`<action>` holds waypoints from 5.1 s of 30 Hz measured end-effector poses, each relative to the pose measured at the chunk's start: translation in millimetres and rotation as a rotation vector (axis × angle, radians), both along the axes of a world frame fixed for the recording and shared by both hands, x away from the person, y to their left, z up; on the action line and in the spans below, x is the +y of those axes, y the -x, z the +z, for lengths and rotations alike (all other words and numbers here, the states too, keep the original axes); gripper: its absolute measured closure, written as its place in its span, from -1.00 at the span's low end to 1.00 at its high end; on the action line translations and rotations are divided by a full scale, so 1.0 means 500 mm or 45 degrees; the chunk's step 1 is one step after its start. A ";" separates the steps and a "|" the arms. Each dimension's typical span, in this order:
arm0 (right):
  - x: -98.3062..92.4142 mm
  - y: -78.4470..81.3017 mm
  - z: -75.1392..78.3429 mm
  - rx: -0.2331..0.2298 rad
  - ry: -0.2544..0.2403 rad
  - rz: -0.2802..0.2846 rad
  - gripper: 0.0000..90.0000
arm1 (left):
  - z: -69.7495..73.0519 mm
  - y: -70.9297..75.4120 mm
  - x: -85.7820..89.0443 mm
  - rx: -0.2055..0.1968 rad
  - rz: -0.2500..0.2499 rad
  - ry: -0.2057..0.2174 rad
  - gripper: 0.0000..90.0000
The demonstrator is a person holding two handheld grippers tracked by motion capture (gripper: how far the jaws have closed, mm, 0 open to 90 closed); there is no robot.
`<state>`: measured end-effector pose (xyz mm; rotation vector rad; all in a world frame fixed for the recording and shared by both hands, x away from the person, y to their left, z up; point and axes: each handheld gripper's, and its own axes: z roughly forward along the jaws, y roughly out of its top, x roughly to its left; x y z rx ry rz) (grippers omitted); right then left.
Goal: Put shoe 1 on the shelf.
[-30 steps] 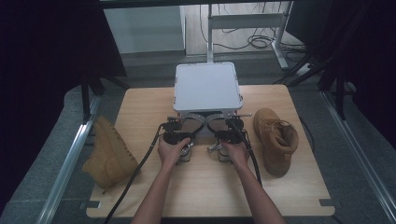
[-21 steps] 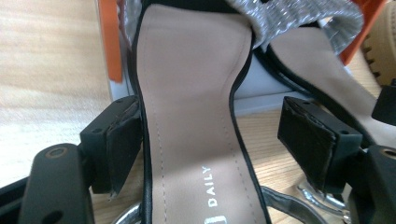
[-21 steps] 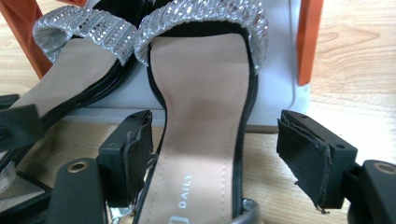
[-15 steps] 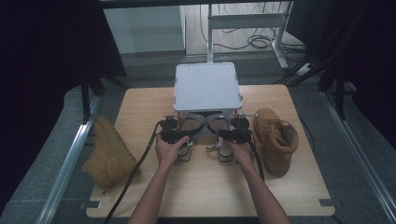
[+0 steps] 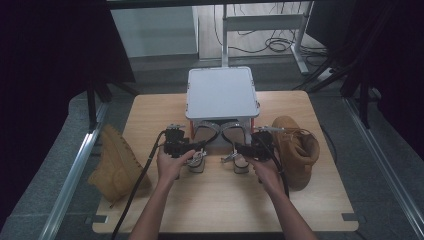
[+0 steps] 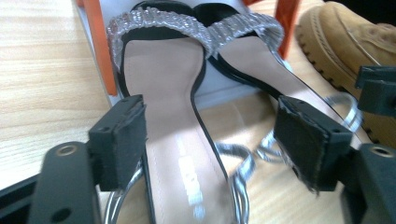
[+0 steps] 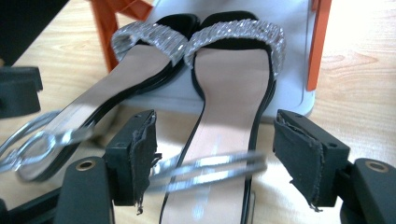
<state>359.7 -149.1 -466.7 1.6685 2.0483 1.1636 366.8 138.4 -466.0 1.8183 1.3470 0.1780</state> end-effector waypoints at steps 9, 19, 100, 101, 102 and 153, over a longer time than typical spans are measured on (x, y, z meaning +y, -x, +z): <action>-0.021 0.063 -0.026 -0.053 -0.022 0.094 -0.35 | -0.003 0.076 0.043 -0.074 -0.067 0.011 -0.40; -0.017 0.095 -0.057 -0.101 0.021 0.163 -0.35 | -0.023 0.126 0.056 -0.079 -0.085 -0.027 -0.37; 0.021 0.067 -0.126 -0.072 0.193 0.138 -0.23 | -0.140 0.058 -0.057 -0.105 0.269 -0.062 -0.12; 0.021 0.067 -0.126 -0.071 0.193 0.138 -0.23 | -0.139 0.056 -0.058 -0.102 0.278 -0.056 -0.12; 0.020 0.067 -0.126 -0.071 0.193 0.138 -0.23 | -0.139 0.054 -0.058 -0.103 0.279 -0.054 -0.12; 0.021 0.068 -0.126 -0.079 0.210 0.139 -0.22 | -0.109 -0.025 -0.073 -0.133 0.437 0.007 -0.08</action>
